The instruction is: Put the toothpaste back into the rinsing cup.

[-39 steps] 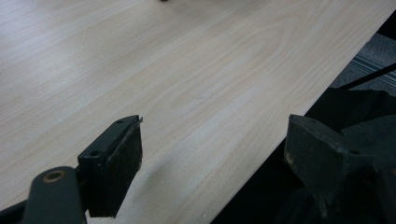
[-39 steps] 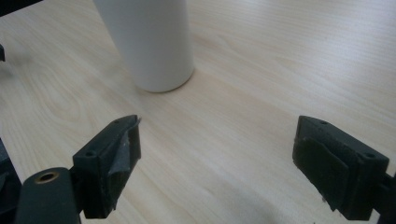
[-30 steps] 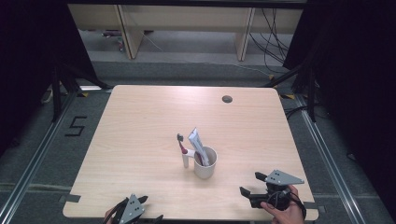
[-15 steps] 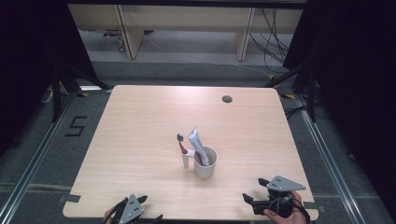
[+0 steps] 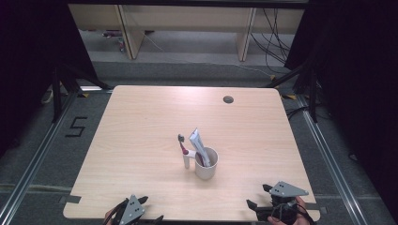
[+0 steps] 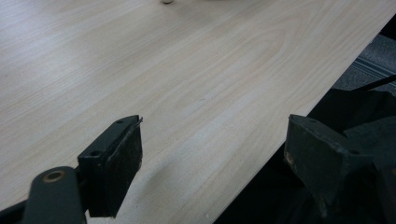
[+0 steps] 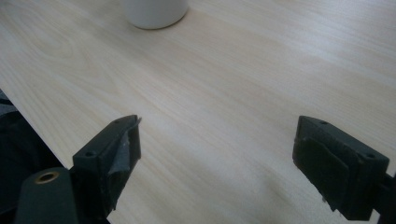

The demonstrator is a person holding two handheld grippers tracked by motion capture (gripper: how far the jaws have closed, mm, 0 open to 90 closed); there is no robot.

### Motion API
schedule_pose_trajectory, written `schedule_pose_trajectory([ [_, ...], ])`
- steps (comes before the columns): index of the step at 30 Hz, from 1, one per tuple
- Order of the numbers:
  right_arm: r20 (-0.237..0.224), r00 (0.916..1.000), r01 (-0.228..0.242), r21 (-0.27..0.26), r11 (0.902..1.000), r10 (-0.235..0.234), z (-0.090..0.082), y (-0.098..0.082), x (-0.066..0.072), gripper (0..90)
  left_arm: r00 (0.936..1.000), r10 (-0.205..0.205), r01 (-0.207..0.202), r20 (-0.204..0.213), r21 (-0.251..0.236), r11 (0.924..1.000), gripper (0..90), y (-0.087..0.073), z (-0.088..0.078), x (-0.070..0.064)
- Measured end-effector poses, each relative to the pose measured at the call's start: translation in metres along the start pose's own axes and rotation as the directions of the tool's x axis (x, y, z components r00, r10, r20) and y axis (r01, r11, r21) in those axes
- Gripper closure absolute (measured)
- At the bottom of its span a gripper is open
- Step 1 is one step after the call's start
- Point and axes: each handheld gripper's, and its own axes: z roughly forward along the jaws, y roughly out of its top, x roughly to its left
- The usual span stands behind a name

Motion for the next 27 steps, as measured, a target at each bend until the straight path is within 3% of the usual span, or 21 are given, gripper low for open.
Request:
schedule_pose_trajectory([
  [2, -0.002, 0.9999, -0.013, 0.014, 0.9998, 0.013, -0.0004, -0.0017, 0.0021, 16.3, 1.0000, -0.002, 0.002, 0.003, 0.005, 1.0000, 19.1, 0.0001, -0.0002, -0.0005],
  [3, 0.002, 1.0000, -0.004, 0.020, 0.9998, 0.004, -0.0005, -0.0022, 0.0022, 16.3, 0.9995, -0.027, 0.027, 0.015, -0.013, 0.9996, 19.1, -0.0001, 0.0005, -0.0026],
  [5, 0.008, 0.9999, -0.012, 0.028, 0.9995, 0.012, -0.0014, -0.0034, 0.0045, 16.3, 1.0000, -0.002, 0.002, 0.005, 0.007, 1.0000, 19.1, 0.0001, -0.0008, -0.0005],
  [7, 0.010, 0.9993, -0.036, 0.033, 0.9988, 0.036, -0.0023, -0.0049, 0.0079, 16.3, 0.9997, -0.025, 0.025, 0.003, -0.008, 0.9996, 19.1, -0.0002, -0.0001, -0.0013],
  [9, 0.023, 0.9996, 0.014, 0.030, 0.9994, -0.015, -0.0035, -0.0055, 0.0057, 16.3, 0.9995, -0.032, 0.032, 0.005, -0.010, 0.9994, 19.1, -0.0005, -0.0002, -0.0011],
  [10, 0.006, 0.9998, -0.020, 0.046, 0.9988, 0.019, -0.0039, -0.0061, 0.0082, 16.3, 0.9996, -0.029, 0.029, 0.007, -0.006, 0.9996, 19.1, -0.0005, -0.0003, -0.0009],
  [11, -0.010, 1.0000, 0.000, 0.037, 0.9993, 0.000, -0.0027, -0.0066, 0.0064, 16.4, 0.9996, -0.029, 0.029, 0.008, -0.007, 0.9996, 19.1, -0.0004, -0.0001, -0.0011],
  [12, 0.007, 0.9999, 0.013, 0.026, 0.9996, -0.014, -0.0030, -0.0071, 0.0065, 16.4, 0.9990, -0.042, 0.043, 0.011, -0.024, 0.9988, 19.1, -0.0004, 0.0012, -0.0025],
  [14, 0.026, 0.9994, 0.022, 0.034, 0.9992, -0.023, -0.0041, -0.0080, 0.0064, 16.4, 0.9997, -0.022, 0.022, 0.011, -0.006, 0.9997, 19.1, 0.0000, -0.0001, -0.0014],
  [23, 0.011, 0.9998, 0.014, 0.051, 0.9986, -0.014, -0.0040, -0.0099, 0.0062, 16.5, 0.9996, -0.029, 0.029, 0.008, -0.011, 0.9995, 19.1, -0.0001, 0.0007, -0.0016],
  [25, 0.045, 0.9984, 0.033, 0.051, 0.9981, -0.035, -0.0050, -0.0100, 0.0036, 16.5, 0.9996, -0.028, 0.028, 0.006, -0.011, 0.9996, 19.1, -0.0001, 0.0004, -0.0015],
  [27, 0.046, 0.9989, 0.011, 0.050, 0.9987, -0.013, -0.0052, -0.0106, 0.0036, 16.5, 0.9998, -0.022, 0.022, 0.001, -0.006, 0.9997, 19.1, 0.0002, -0.0004, -0.0011],
])
